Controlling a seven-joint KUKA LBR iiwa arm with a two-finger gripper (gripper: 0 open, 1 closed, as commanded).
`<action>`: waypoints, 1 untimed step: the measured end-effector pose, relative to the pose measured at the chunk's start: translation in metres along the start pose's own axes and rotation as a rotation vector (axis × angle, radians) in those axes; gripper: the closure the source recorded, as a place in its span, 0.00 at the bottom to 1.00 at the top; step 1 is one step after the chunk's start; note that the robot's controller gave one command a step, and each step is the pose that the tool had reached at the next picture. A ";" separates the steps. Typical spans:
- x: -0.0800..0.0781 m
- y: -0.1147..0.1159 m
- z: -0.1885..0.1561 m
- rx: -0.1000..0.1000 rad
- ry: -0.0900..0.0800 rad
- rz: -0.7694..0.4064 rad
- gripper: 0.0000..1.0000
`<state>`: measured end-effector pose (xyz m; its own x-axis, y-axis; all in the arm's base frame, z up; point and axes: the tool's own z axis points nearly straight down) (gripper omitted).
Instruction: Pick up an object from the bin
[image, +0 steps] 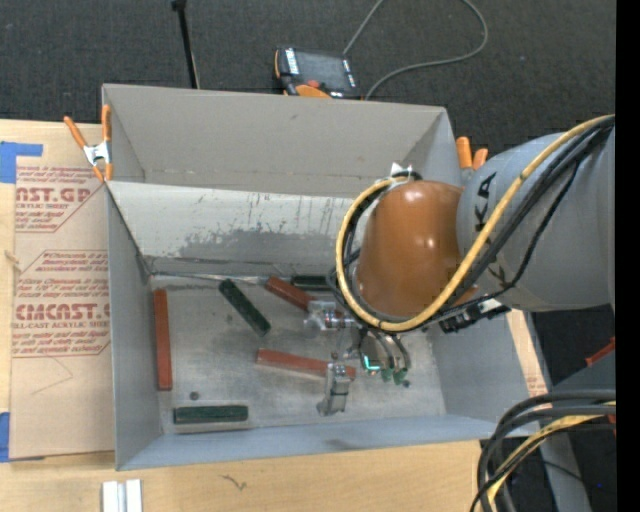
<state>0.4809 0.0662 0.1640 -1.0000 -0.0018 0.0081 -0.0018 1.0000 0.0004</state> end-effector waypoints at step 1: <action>-0.042 -0.026 0.098 0.000 -0.004 0.029 0.00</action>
Offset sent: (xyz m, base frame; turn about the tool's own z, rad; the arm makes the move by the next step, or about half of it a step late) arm 0.0418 -0.0260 -0.0940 0.0287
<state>0.5219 0.0402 0.0653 -0.9996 0.0274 0.0040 0.0274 0.9996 0.0002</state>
